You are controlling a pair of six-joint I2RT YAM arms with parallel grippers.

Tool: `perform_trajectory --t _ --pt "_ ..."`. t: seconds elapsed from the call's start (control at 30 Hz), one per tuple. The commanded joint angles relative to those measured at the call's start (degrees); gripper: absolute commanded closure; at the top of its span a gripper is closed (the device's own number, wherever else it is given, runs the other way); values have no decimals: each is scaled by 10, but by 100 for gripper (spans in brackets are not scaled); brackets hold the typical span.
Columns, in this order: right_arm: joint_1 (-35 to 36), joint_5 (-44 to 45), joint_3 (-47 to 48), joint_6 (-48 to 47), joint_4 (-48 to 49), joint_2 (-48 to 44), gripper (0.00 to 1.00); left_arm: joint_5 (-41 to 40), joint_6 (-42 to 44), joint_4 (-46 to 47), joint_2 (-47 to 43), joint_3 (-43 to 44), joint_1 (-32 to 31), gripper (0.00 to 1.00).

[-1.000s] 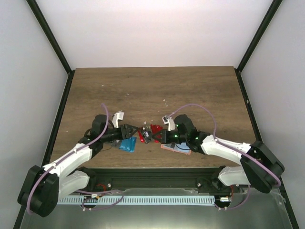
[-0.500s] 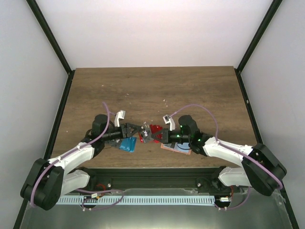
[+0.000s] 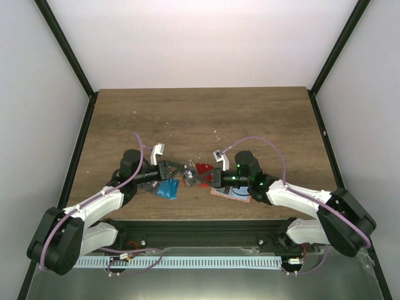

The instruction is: Put the credit cards into the card holder

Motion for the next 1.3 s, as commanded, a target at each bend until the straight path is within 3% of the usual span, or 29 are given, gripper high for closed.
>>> perform_trajectory --t 0.0,0.3,0.5,0.83,1.03,1.27 --pt "-4 -4 3 2 16 -5 99 3 8 4 -12 -3 3 75" --pt "-4 3 4 12 17 5 99 -46 42 -75 -34 15 3 84" --pt "-4 0 8 18 20 20 99 -54 49 -85 -34 16 3 96" --pt "-4 -5 16 20 18 45 99 -36 55 -67 -28 17 3 96" --pt "-4 15 23 14 -11 74 65 -72 91 -97 -20 18 3 96" --pt "-4 30 21 -8 -27 84 46 -64 97 -64 19 4 3 96"
